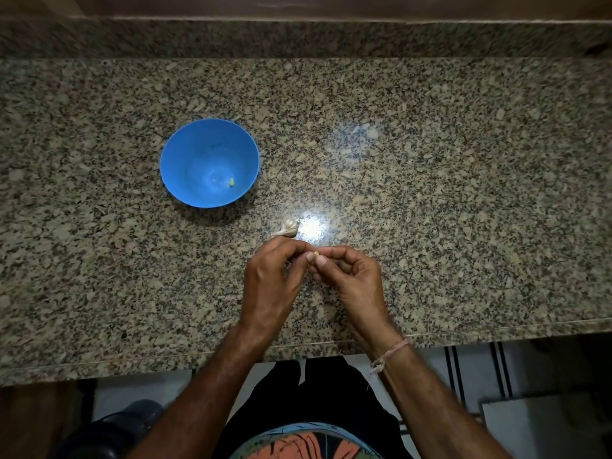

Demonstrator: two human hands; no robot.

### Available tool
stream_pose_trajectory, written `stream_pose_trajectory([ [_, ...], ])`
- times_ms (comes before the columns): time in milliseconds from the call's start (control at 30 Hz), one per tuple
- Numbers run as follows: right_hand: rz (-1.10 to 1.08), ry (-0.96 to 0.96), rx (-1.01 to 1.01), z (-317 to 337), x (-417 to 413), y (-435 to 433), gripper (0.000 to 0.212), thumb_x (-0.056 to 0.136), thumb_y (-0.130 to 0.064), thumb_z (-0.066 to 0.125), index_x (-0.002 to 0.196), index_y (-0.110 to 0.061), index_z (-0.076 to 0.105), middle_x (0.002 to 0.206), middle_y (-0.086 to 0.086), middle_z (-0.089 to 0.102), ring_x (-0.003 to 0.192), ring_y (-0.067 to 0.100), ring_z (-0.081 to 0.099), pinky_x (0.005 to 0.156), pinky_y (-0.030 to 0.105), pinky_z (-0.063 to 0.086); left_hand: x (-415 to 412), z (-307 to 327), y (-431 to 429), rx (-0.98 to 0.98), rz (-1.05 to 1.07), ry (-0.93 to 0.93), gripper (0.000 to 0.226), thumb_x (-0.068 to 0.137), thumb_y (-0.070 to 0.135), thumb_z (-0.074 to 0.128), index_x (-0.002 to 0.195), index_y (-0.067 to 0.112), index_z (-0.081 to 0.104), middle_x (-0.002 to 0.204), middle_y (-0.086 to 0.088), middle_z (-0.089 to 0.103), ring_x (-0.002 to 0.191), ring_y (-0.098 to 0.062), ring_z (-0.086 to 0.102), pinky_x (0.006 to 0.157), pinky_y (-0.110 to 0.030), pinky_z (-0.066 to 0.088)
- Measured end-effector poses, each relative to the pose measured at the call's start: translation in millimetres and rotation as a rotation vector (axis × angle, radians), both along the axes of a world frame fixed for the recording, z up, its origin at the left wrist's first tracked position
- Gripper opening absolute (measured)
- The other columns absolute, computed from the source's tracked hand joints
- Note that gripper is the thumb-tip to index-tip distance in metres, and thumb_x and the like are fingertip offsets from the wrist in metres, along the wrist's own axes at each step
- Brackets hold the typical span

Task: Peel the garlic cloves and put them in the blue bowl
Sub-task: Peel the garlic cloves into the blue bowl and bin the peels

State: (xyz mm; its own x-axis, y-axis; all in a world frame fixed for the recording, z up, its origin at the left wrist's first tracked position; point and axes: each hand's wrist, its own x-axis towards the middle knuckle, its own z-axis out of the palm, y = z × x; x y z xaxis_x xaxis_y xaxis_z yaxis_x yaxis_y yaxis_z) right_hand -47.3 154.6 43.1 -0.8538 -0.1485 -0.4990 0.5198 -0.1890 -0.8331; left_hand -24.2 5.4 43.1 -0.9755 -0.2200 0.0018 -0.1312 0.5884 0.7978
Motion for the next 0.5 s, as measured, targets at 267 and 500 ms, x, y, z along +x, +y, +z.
stream_pose_trajectory([
  [267,0.023,0.109,0.067,-0.6,3.2,-1.9,0.017,0.094,-0.001,0.073,0.112,0.0,0.07,0.109,0.013,0.076,0.106,0.026,0.075,0.09,0.033,0.062,-2.3,2.3,7.7,0.089,0.092,-0.136,0.009,0.095,0.029,0.07,0.096,0.02,0.071,0.095,0.01,0.067,0.081,-0.002,0.063,0.068,-0.016,0.052],
  [500,-0.078,-0.046,-0.035,-8.3,-4.4,4.3,0.017,0.097,-0.001,0.067,0.114,-0.002,0.067,0.114,0.014,0.077,0.109,0.03,0.073,0.091,0.034,0.061,3.9,-13.6,7.6,0.341,0.275,-0.281,0.005,0.097,0.026,0.072,0.095,0.023,0.075,0.085,0.006,0.074,0.081,-0.013,0.07,0.07,-0.027,0.059],
])
